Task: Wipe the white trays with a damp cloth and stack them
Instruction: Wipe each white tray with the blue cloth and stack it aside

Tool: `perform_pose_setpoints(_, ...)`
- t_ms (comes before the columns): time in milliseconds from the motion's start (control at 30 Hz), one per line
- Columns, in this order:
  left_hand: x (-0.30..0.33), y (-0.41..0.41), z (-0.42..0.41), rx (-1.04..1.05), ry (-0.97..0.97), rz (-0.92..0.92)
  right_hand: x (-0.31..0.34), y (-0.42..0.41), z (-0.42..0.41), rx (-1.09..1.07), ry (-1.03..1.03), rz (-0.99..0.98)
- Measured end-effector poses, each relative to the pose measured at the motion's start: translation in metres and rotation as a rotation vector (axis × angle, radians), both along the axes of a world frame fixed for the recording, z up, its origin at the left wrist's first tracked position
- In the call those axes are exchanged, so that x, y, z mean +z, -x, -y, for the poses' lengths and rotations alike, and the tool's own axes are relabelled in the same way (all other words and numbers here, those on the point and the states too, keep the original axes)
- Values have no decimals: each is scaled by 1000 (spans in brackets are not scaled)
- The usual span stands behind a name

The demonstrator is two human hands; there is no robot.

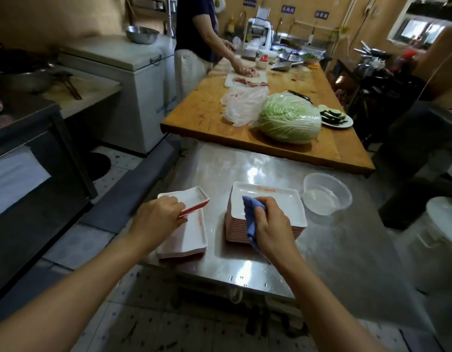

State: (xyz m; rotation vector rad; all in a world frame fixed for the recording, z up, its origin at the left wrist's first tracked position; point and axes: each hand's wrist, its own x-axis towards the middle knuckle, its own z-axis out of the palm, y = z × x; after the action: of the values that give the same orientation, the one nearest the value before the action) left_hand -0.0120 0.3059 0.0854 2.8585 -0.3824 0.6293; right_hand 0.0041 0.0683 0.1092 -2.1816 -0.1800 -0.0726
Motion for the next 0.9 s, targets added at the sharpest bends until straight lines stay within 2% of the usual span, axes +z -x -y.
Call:
perform_pose_setpoints(133,-18,4,5,-53,-179,-31,-7,3,3,-29,-13,-11)
perform_pose_setpoints(467,-70,17,4,-159,-293,-184,-16,5,7,-80,-26,-33)
perform_pose_setpoints(767,-111,7,-10,-161,-281,-249,-23,12,5,-169,-184,-66)
perform_pose_setpoints(900,-119,-3,-14,-179,-252,-307,-26,13,5,-219,-167,-85)
